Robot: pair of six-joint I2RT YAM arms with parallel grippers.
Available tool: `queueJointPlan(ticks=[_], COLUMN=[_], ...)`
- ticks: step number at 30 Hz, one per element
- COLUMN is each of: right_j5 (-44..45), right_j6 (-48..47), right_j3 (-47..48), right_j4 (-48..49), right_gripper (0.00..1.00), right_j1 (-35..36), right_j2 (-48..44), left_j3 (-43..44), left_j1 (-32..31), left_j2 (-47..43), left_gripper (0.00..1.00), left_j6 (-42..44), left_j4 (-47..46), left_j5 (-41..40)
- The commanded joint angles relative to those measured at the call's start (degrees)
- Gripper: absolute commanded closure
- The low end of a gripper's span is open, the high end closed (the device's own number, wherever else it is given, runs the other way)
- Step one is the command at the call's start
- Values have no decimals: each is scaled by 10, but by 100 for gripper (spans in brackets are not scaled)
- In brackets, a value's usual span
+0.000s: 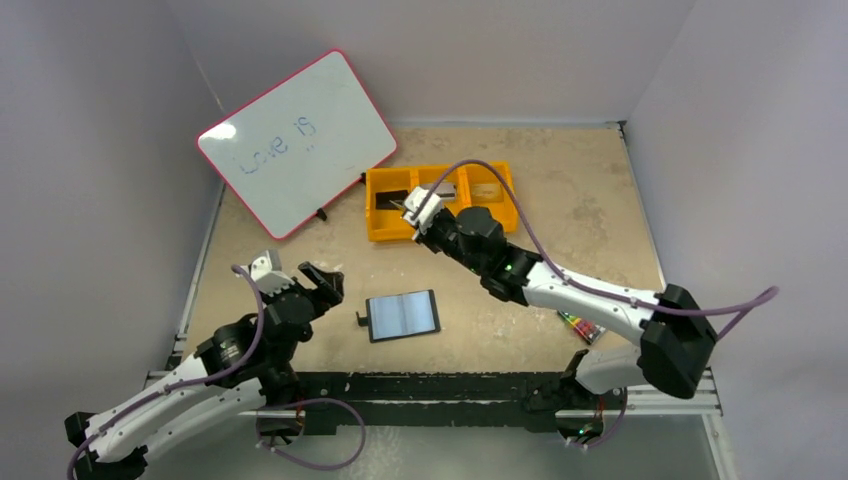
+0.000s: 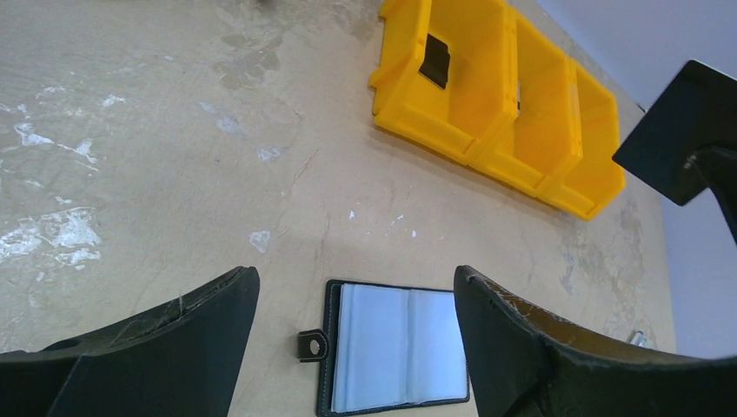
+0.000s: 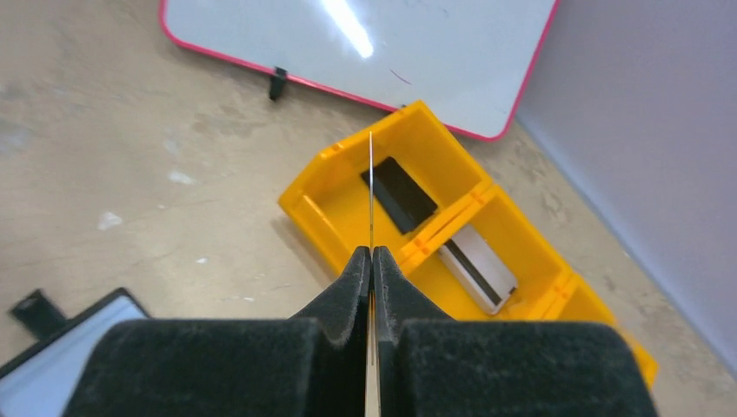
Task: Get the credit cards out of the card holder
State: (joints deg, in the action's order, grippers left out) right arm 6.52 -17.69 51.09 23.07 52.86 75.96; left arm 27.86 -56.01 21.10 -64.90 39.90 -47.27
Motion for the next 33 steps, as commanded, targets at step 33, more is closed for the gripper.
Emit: queueJointPlan(ticks=[33], right_j5=[93], right_j6=[-241], right_j3=[361], right_j4=[-121], right_gripper=[100], right_j1=[-43], right_j2=[414], left_j3=[3], left_j1=[-1], left_j2=[-37], left_gripper=[17], left_j6=[2], left_j4=[1], left_j5=[12])
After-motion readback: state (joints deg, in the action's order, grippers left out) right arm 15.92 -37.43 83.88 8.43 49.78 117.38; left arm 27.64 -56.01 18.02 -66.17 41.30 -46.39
